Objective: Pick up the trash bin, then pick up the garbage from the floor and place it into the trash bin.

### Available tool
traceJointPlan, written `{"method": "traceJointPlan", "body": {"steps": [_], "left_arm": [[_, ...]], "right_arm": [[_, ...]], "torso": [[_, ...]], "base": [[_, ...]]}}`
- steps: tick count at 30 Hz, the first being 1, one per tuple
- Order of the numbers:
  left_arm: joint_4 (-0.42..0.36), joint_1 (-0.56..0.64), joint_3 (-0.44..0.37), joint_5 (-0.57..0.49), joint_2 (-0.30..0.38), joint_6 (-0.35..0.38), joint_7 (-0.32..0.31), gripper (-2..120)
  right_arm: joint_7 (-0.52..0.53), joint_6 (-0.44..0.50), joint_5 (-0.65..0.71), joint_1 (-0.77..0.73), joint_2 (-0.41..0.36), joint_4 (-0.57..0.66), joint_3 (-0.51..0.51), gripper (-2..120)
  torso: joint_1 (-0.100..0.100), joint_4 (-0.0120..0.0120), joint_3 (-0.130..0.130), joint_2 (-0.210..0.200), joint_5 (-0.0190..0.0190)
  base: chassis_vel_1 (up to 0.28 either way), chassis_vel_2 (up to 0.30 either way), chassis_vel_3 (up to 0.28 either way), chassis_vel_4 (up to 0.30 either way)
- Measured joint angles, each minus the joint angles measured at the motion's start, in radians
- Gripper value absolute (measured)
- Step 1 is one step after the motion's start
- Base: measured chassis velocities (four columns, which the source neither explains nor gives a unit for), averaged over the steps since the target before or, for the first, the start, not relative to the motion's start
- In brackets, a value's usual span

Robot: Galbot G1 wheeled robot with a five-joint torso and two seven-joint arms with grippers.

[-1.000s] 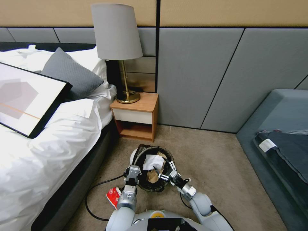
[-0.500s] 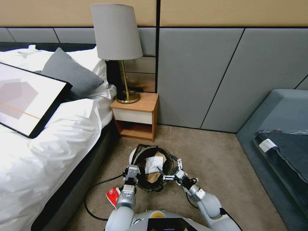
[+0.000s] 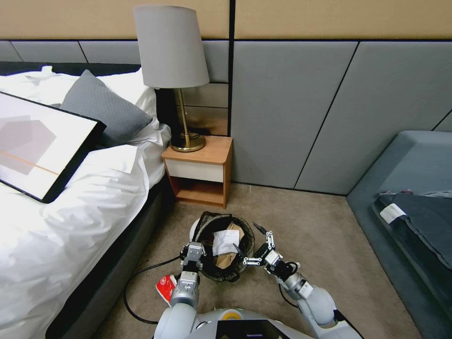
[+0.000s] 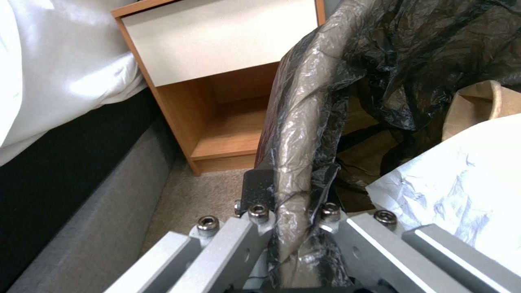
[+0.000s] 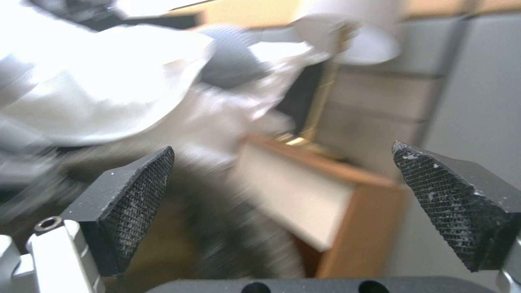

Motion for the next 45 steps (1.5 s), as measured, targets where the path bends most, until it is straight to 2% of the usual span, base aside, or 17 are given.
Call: {"method": "traceJointPlan", "body": {"steps": [2,3,5,6,8,18,45], "left_arm": [[-0.001,0.001,-0.002,-0.003,0.0,0.0,-0.001,0],[-0.001,0.001,-0.002,-0.003,0.0,0.0,-0.001,0],[-0.003,0.002,-0.002,-0.009,0.0,-0.001,-0.001,0],[-0.003,0.002,-0.002,-0.009,0.0,-0.001,-0.001,0],[-0.006,0.003,-0.002,-0.018,-0.001,-0.001,-0.001,0],[-0.007,0.006,0.0,-0.03,-0.001,-0.004,0.005,0],[-0.007,0.005,-0.003,-0.031,-0.011,-0.001,0.006,0]], "right_arm": [[0.11,-0.004,-0.015,-0.023,0.026,0.029,0.014,100],[0.11,-0.004,-0.015,-0.023,0.026,0.029,0.014,100],[0.211,-0.027,-0.024,-0.055,0.052,0.045,0.032,100],[0.211,-0.027,-0.024,-0.055,0.052,0.045,0.032,100],[0.285,-0.04,-0.016,-0.092,0.082,0.045,0.057,100],[0.309,-0.008,0.002,-0.106,0.11,0.002,0.107,100],[0.303,-0.019,0.022,-0.07,0.121,-0.024,0.114,100]], "torso": [[0.0,0.0,0.0,0.0,-0.0001],[0.0,0.0,0.0,0.0,-0.0001],[0.0,0.0,0.0,0.0,-0.0001],[0.0,0.0,0.0,0.0,-0.0001],[0.0,-0.0003,0.0,0.0,0.0],[0.0,0.0,0.0,0.0,0.0],[0.0,0.0,0.0,0.0,-0.0001]], "base": [[0.0,0.0,0.0,0.0],[0.0,0.0,0.0,0.0],[0.0,0.0,0.0,0.0],[0.0,0.0,0.0,0.0],[0.0,0.0,0.0,0.0],[0.0,0.0,0.0,0.0],[0.016,0.016,0.016,0.015]]}}
